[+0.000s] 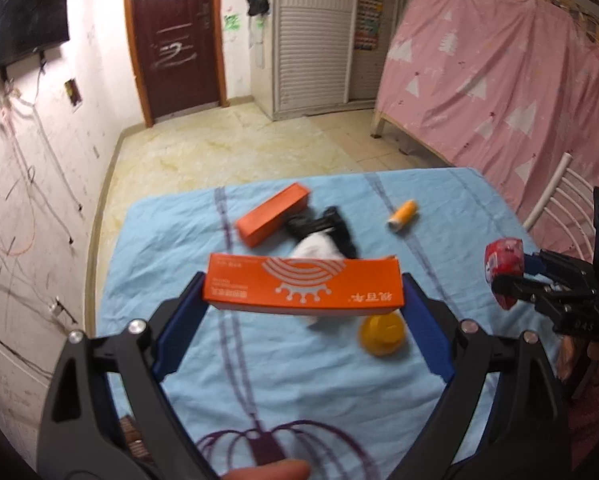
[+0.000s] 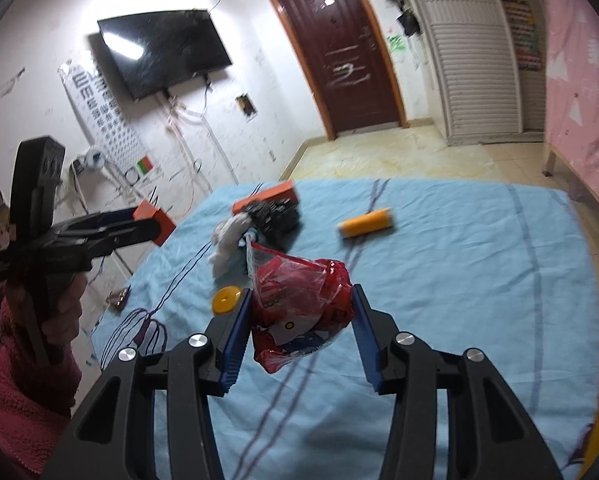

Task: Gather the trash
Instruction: 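Carry the orange box and red bag over the yellow bin with both tools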

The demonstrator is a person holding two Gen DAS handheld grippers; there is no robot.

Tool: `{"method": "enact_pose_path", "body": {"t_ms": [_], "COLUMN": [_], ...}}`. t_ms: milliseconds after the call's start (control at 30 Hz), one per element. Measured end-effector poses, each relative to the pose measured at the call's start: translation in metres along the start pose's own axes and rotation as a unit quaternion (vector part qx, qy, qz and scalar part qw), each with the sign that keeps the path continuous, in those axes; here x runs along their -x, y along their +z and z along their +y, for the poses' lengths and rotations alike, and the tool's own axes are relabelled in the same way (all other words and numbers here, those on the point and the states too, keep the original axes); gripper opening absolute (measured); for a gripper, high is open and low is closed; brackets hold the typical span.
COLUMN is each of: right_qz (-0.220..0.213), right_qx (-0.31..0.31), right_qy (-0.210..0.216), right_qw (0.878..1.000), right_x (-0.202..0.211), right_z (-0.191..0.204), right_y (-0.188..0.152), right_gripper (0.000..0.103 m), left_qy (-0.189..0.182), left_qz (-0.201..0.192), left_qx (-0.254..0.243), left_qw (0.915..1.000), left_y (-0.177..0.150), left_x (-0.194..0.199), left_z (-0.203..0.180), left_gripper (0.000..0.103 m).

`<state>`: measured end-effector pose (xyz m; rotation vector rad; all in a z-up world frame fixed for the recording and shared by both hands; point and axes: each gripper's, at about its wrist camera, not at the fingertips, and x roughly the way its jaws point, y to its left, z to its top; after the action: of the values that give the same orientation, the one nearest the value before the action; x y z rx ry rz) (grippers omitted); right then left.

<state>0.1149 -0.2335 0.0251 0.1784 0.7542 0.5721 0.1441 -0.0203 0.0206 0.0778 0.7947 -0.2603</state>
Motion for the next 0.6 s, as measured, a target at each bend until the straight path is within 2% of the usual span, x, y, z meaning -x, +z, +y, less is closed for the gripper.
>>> {"method": "enact_pose_path", "body": {"t_ms": [300, 600], "right_qz": [-0.065, -0.121], "right_qx": [-0.044, -0.081], "right_qy": [-0.044, -0.101], "right_qw": [0.996, 0.984], "right_x": [0.065, 0.126], "right_z": [-0.052, -0.102], "right_y": [-0.005, -0.016], "right_gripper": [0.042, 0.042], "left_qy": [-0.031, -0.069], "left_qz": [-0.005, -0.006], "left_qx": [-0.044, -0.088], "left_qw": [0.9986, 0.9937], "left_y": [0.017, 0.031], "left_x": [-0.002, -0.01], "left_z": [-0.068, -0.145], "left_gripper": [0.089, 0.089]}}
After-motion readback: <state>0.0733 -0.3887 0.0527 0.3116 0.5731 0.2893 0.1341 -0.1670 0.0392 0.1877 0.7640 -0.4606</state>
